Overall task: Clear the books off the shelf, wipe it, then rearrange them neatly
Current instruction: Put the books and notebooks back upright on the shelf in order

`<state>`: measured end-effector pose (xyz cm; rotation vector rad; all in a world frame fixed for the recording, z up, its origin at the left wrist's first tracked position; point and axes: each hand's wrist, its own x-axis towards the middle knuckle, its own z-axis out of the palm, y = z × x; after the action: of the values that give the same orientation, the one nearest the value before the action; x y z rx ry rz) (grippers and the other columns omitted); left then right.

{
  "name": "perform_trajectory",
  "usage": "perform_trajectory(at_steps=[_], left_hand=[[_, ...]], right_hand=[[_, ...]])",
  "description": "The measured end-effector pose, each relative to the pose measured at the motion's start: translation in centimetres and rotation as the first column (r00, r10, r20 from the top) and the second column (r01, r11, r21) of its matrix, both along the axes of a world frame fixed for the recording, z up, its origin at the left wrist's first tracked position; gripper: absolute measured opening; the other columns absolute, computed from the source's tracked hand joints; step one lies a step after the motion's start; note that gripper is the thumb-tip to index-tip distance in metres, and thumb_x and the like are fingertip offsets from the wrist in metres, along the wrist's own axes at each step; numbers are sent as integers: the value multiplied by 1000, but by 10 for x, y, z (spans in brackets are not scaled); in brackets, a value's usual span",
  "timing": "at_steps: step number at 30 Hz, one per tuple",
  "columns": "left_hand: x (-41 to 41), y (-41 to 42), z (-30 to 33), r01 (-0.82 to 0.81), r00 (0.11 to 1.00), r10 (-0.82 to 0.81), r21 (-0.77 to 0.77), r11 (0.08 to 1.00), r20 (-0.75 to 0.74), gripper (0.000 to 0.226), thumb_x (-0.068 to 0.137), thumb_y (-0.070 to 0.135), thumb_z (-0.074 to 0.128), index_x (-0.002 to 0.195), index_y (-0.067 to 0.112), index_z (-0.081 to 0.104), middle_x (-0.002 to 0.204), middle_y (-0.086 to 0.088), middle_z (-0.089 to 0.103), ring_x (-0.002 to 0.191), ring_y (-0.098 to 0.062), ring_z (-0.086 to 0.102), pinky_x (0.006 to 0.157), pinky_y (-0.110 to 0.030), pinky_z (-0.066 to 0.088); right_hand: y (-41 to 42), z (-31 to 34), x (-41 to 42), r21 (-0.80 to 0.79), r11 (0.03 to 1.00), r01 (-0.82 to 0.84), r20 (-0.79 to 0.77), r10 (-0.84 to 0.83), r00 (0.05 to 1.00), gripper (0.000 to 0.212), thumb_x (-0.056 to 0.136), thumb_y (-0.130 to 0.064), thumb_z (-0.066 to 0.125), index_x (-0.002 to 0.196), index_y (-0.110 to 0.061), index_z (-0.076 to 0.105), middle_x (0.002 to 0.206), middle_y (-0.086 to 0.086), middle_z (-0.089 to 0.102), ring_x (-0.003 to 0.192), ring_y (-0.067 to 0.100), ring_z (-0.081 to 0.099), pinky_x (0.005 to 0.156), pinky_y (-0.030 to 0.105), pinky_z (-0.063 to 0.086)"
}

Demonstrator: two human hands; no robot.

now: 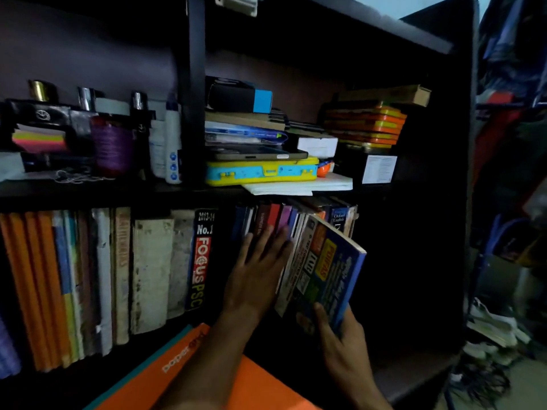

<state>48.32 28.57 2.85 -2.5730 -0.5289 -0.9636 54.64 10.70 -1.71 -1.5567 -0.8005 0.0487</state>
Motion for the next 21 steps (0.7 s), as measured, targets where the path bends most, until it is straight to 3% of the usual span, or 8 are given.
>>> perform_trajectory(at_steps=[3, 5, 7, 12, 17, 21], left_hand=[[-4, 10, -8, -96, 995, 95, 60, 994, 22, 107, 80, 34, 75, 163, 34, 7, 171, 3, -6, 158, -26, -5, 122, -59, -11], [-6, 12, -5, -106, 992, 103, 45, 993, 77, 107, 78, 60, 75, 162, 39, 12, 172, 0, -2, 158, -27, -4, 123, -59, -10], [-9, 14, -3, -85, 989, 81, 35, 996, 120, 112, 70, 70, 76, 161, 38, 18, 172, -1, 5, 158, -27, 1, 124, -53, -8], [-12, 18, -3, -90, 987, 82, 56, 994, 138, 110, 72, 57, 81, 162, 35, 20, 172, -1, 4, 158, -28, 0, 125, -52, -8], [-8, 13, 0, -164, 978, 161, 12, 986, 135, 112, 63, 48, 85, 159, 35, 29, 171, -2, 7, 158, -30, -3, 124, -55, -9], [-8, 20, -3, -204, 972, 201, 10, 979, 125, 113, 56, 58, 88, 155, 34, 39, 171, -2, 8, 157, -30, -8, 123, -54, -14]], right_hand=[[-2, 7, -2, 2, 1000, 10, 4, -10, 1000, 27, 96, -32, 57, 118, -46, 49, 109, -29, 62, 97, -20, 60, 75, 2, 48], [-2, 10, -5, -6, 1000, -11, 4, 11, 1000, 29, 98, -25, 58, 115, -46, 47, 110, -28, 60, 93, -22, 60, 70, 1, 47], [-2, 11, -8, -20, 999, -38, 32, 39, 999, 28, 97, -27, 57, 119, -41, 48, 111, -24, 61, 94, -21, 60, 71, 1, 47], [-3, 8, -8, -73, 994, -86, 82, 92, 992, 39, 95, -48, 52, 129, -60, 39, 121, -41, 58, 110, -3, 66, 86, 17, 56], [4, 18, -12, -58, 993, -100, 122, 107, 987, 34, 95, -43, 51, 126, -53, 43, 117, -41, 60, 109, -10, 62, 81, 10, 53], [20, 24, -11, -52, 995, -89, 138, 95, 986, 40, 92, -42, 49, 132, -36, 47, 118, -32, 58, 103, -17, 60, 74, 7, 52]])
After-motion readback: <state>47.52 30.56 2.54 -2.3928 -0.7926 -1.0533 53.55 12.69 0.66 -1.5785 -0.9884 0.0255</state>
